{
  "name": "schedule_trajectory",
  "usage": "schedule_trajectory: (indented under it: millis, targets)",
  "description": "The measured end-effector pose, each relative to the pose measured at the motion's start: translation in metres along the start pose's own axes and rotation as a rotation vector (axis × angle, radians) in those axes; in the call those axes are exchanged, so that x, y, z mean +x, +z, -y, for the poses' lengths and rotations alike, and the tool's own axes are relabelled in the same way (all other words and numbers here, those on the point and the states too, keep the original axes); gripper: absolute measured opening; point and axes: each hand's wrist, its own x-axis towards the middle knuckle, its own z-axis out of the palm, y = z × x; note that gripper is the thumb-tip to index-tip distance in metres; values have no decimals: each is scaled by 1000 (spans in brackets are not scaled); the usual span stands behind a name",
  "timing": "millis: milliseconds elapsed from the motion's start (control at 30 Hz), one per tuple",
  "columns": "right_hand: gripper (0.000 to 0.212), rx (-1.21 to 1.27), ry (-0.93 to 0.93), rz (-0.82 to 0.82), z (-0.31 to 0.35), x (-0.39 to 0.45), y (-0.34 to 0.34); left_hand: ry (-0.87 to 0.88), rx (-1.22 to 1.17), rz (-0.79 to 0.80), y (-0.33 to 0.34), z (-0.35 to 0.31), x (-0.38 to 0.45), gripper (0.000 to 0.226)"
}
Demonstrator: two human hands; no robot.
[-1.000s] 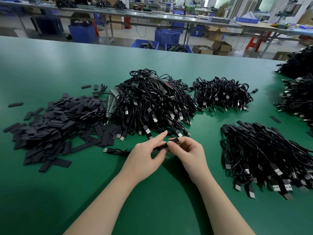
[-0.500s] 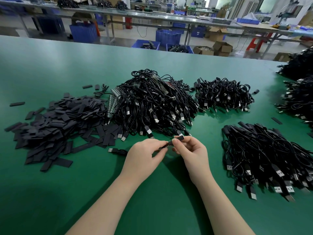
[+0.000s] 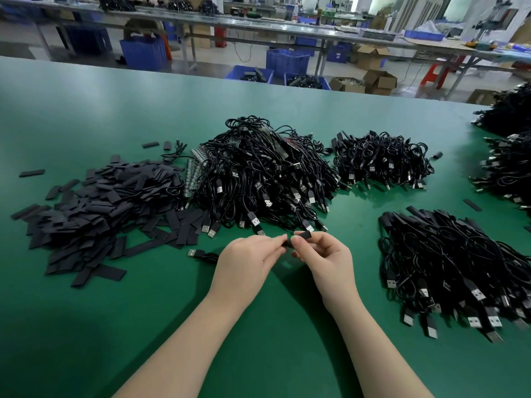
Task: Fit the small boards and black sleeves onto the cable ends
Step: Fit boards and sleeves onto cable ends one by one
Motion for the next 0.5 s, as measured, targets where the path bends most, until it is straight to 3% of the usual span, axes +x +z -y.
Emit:
schedule_trajectory:
  millis: [500]
  targets:
    - [17, 19, -8, 15, 2, -1, 0, 35, 21, 22, 0, -1, 0, 23]
